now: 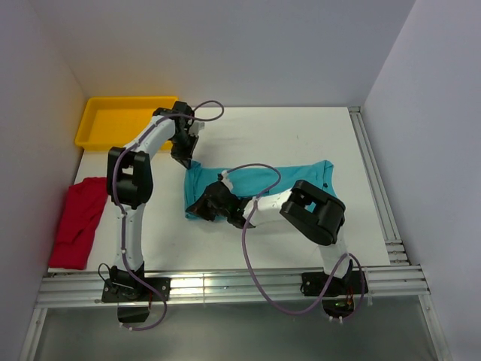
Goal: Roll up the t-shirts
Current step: Roll the tshirt
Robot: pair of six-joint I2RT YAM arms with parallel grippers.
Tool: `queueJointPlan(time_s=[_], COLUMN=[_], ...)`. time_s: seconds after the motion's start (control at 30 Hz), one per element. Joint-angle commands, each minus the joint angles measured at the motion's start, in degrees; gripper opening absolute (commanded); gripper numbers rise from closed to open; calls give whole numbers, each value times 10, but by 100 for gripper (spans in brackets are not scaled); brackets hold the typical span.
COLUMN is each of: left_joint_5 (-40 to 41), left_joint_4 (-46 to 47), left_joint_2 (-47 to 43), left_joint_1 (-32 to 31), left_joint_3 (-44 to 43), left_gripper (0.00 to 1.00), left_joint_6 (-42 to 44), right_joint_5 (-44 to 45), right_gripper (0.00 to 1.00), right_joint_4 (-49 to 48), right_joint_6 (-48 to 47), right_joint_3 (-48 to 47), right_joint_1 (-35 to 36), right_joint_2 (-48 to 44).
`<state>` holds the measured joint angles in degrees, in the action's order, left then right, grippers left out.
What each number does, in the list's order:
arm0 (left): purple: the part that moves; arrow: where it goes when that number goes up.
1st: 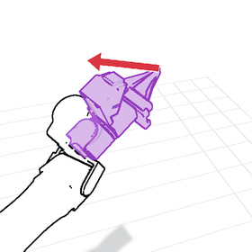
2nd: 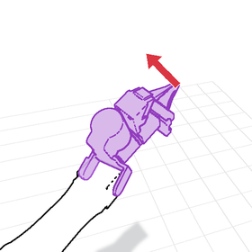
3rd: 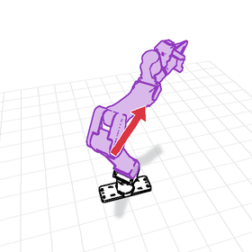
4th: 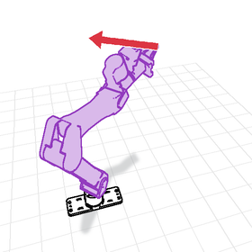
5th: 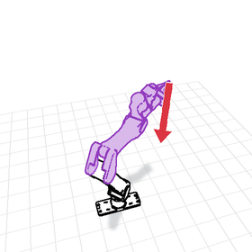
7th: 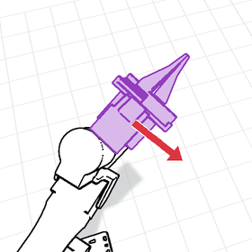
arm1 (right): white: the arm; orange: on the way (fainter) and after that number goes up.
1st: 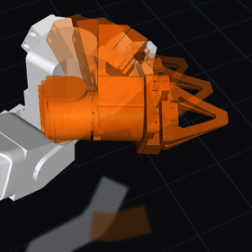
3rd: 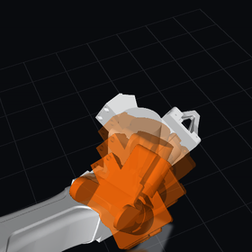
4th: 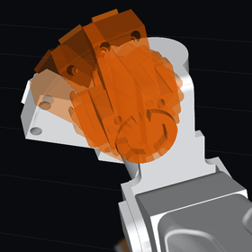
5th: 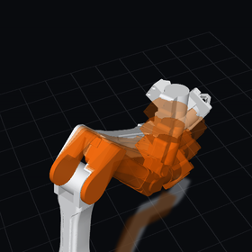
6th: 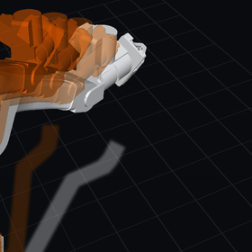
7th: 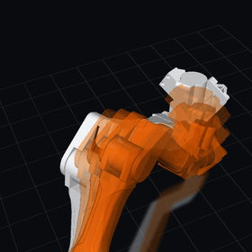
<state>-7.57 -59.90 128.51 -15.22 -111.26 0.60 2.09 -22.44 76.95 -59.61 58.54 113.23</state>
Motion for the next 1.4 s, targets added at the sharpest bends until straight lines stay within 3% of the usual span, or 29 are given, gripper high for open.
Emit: queueJointPlan(time_s=[0.0, 0.67, 0.9, 1.17, 1.37], left_joint_5=[20, 18, -4, -28, -103], left_joint_4=[27, 34, 56, 65, 83], left_joint_2=[9, 17, 2, -9, -37], left_joint_1=[-9, -22, -21, -20, 5], left_joint_3=[-31, -29, -24, -35, -12], left_gripper=[5, 8, 33, 47, 58], left_joint_6=[-2, -1, -1, 5, 5], right_joint_5=[-24, -5, -6, -4, -5], right_gripper=[0, 0, 0, 0, 0], right_joint_4=[-12, -49, -88, -139, -176], right_joint_6=[21, 57, 87, 109, 128], right_joint_3=[20, 72, 108, 139, 162], right_joint_1=[4, 3, 1, -4, -9], right_joint_2=[-38, -53, -50, -45, -41])
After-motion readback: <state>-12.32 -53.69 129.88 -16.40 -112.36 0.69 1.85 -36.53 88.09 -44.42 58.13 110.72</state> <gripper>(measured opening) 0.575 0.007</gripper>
